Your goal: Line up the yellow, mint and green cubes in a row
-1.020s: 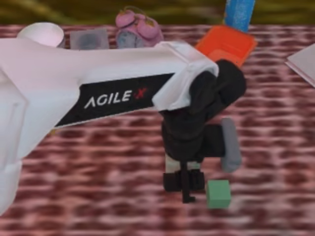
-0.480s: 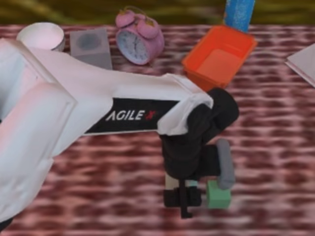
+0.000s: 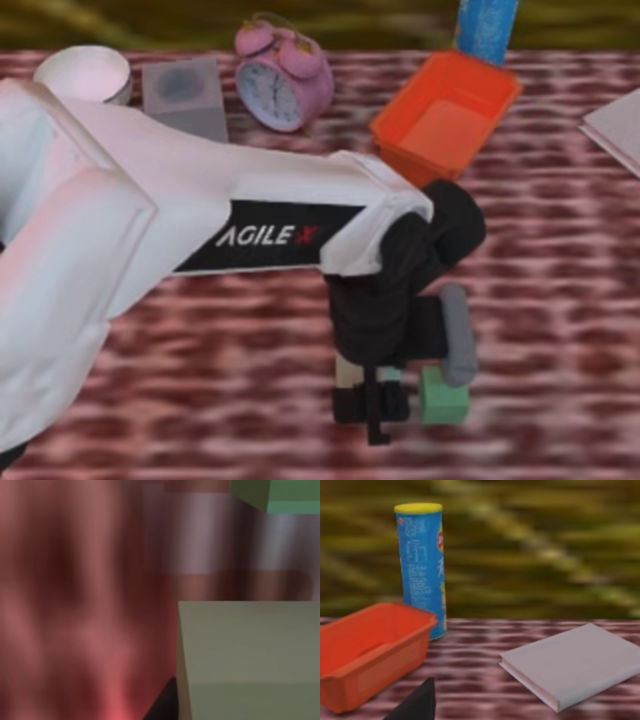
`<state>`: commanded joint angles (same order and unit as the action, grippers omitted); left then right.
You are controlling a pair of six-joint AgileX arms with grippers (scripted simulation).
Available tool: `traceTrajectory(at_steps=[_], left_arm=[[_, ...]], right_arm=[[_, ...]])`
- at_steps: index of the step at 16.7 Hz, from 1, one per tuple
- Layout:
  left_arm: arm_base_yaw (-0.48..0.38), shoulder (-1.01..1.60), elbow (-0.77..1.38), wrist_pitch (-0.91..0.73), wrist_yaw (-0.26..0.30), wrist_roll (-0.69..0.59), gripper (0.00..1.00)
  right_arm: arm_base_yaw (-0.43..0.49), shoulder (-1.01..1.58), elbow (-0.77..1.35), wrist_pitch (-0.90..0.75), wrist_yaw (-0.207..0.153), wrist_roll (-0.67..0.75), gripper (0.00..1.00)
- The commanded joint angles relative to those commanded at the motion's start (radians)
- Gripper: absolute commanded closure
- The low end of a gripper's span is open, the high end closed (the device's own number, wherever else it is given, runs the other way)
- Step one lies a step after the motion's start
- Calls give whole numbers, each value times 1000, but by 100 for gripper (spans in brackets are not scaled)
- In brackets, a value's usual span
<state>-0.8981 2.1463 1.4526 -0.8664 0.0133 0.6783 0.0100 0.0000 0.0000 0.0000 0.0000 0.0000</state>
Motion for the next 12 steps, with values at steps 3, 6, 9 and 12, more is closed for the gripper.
traceTrajectory(at_steps=[3, 6, 9, 12], left_arm=[[0, 0, 0, 0, 0, 0, 25], [0, 0, 0, 0, 0, 0, 2], [0, 0, 0, 0, 0, 0, 0], [0, 0, 0, 0, 0, 0, 0]], right_arm=[[0, 0, 0, 0, 0, 0, 0], [0, 0, 0, 0, 0, 0, 0], [0, 0, 0, 0, 0, 0, 0], [0, 0, 0, 0, 0, 0, 0]])
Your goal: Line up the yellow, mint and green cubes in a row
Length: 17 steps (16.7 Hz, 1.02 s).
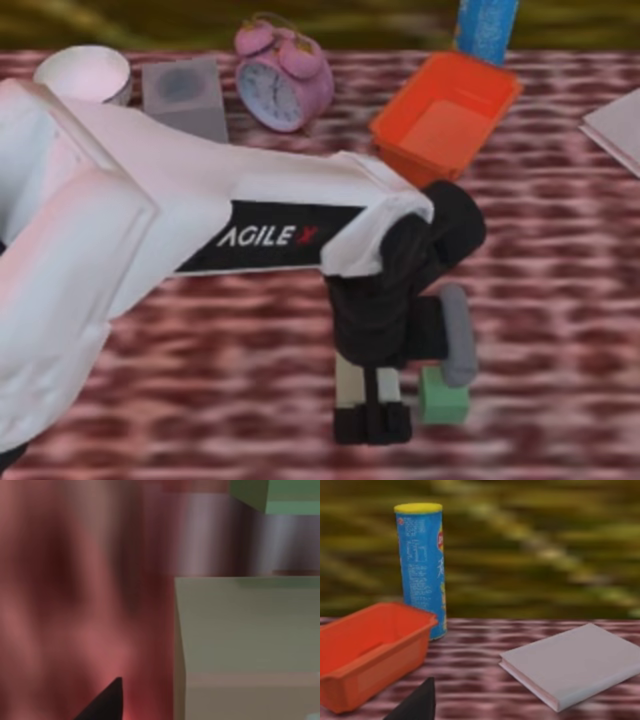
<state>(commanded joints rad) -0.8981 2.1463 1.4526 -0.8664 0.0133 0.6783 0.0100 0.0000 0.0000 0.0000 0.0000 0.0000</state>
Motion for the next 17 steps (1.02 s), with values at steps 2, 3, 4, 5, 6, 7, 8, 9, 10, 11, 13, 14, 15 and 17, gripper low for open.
traceTrajectory(at_steps=[2, 3, 4, 5, 6, 7, 8, 9, 10, 11, 13, 14, 15, 17], left_arm=[[0, 0, 0, 0, 0, 0, 0], [1, -1, 0, 0, 0, 0, 0], [1, -2, 3, -4, 0, 1, 0], [0, -7, 15, -18, 0, 3, 0], [2, -15, 32, -42, -1, 3, 0], [5, -26, 52, -74, -1, 2, 0], [9, -38, 74, -114, -1, 1, 0], [13, -52, 96, -156, 0, 0, 0], [16, -66, 117, -193, 0, 0, 0], [19, -79, 135, -220, -1, 0, 0], [22, -92, 151, -242, -1, -1, 0], [22, -92, 151, -242, -1, -1, 0], [22, -92, 151, -242, -1, -1, 0], [19, -87, 150, -240, -1, -1, 0]], right_arm=[[0, 0, 0, 0, 0, 0, 0], [0, 0, 0, 0, 0, 0, 0], [0, 0, 0, 0, 0, 0, 0], [0, 0, 0, 0, 0, 0, 0], [0, 0, 0, 0, 0, 0, 0], [0, 0, 0, 0, 0, 0, 0], [0, 0, 0, 0, 0, 0, 0], [0, 0, 0, 0, 0, 0, 0], [0, 0, 0, 0, 0, 0, 0], [0, 0, 0, 0, 0, 0, 0], [0, 0, 0, 0, 0, 0, 0], [0, 0, 0, 0, 0, 0, 0], [0, 0, 0, 0, 0, 0, 0], [0, 0, 0, 0, 0, 0, 0]])
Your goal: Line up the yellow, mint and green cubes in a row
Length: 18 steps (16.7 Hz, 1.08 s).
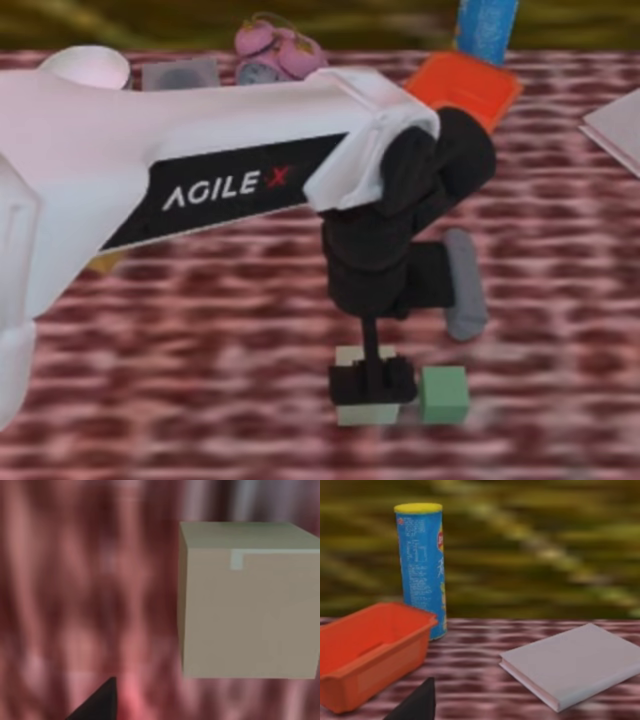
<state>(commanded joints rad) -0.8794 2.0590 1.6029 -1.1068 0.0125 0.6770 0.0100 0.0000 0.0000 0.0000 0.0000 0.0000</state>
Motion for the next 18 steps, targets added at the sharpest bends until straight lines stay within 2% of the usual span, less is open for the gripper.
traceTrajectory(at_steps=[2, 5, 13, 16, 18], left_arm=[[35, 11, 17, -6, -1, -12, 0], [159, 45, 67, -24, -3, -58, 0], [700, 159, 225, -91, -8, -246, 0], [800, 175, 262, -98, -9, -291, 0], [813, 176, 267, -99, -9, -298, 0]], right_arm=[[0, 0, 0, 0, 0, 0, 0], [0, 0, 0, 0, 0, 0, 0], [0, 0, 0, 0, 0, 0, 0], [0, 0, 0, 0, 0, 0, 0], [0, 0, 0, 0, 0, 0, 0]])
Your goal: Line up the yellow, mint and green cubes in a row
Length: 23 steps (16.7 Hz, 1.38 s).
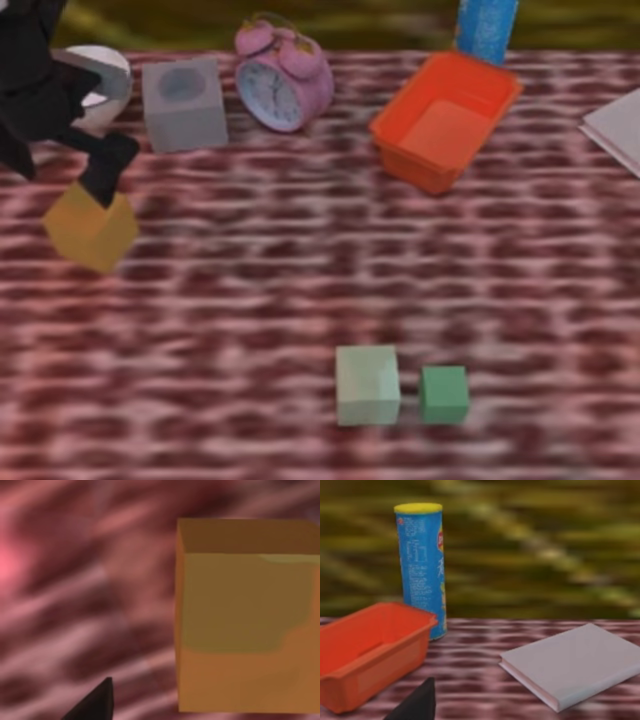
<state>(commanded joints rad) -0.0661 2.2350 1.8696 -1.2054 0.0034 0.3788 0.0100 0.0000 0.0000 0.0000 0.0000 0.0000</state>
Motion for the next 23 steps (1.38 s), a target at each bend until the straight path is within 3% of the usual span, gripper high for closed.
traceTrajectory(at_steps=[5, 12, 17, 23], left_arm=[[-1, 2, -17, 18, 0, 0, 0], [1, 91, -178, 275, 1, 2, 0], [1, 102, -195, 298, 1, 3, 0], [1, 102, -195, 298, 1, 3, 45]], right_arm=[[0, 0, 0, 0, 0, 0, 0], [0, 0, 0, 0, 0, 0, 0], [0, 0, 0, 0, 0, 0, 0], [0, 0, 0, 0, 0, 0, 0]])
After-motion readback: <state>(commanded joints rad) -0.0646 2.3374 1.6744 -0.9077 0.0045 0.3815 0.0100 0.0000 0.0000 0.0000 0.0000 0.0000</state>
